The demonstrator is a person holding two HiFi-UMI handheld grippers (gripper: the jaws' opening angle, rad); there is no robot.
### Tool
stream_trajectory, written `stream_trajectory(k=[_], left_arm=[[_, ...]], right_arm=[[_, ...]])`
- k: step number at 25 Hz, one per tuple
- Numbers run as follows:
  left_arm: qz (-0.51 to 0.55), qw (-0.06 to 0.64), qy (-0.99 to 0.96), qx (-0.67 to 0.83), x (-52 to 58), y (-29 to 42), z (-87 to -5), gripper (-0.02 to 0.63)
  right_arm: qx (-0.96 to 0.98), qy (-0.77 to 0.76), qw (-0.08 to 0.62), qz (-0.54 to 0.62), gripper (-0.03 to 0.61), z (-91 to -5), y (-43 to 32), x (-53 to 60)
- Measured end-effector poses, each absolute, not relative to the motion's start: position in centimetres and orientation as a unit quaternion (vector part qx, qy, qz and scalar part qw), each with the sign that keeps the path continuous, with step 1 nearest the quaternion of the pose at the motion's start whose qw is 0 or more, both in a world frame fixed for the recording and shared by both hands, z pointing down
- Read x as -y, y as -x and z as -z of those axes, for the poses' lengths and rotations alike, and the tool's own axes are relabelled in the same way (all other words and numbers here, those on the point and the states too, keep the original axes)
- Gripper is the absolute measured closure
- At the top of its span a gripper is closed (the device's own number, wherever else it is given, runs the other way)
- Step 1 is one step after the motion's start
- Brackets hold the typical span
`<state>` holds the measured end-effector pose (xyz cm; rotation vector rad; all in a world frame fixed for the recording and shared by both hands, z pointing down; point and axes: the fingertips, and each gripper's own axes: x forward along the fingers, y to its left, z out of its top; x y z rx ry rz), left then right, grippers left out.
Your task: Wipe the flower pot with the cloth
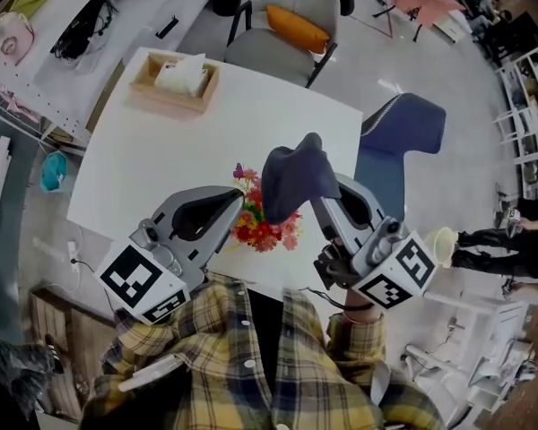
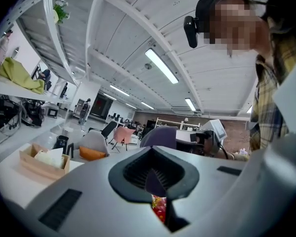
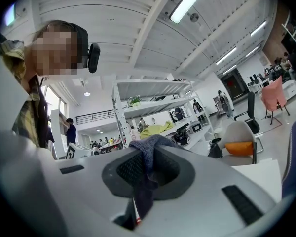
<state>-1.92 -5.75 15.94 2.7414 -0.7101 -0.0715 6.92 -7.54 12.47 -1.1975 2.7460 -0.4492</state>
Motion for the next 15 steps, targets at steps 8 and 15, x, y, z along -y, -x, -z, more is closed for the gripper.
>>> stream_trajectory(k=[8,15], left_arm=[[0.018,0.150,-0.956,0.251,5.7,2.2,-16.1,0.604],[0.015,0.150,-0.953,0.263,5.9,3.6,-16.5,0.604]], right_arm=[[-0.904,0.397,0.050,0.151,0.566,-12.9,-6.4,7.4],[-0.900,0.407,0.044,0.148,0.566,-13.3,-5.8,7.4]])
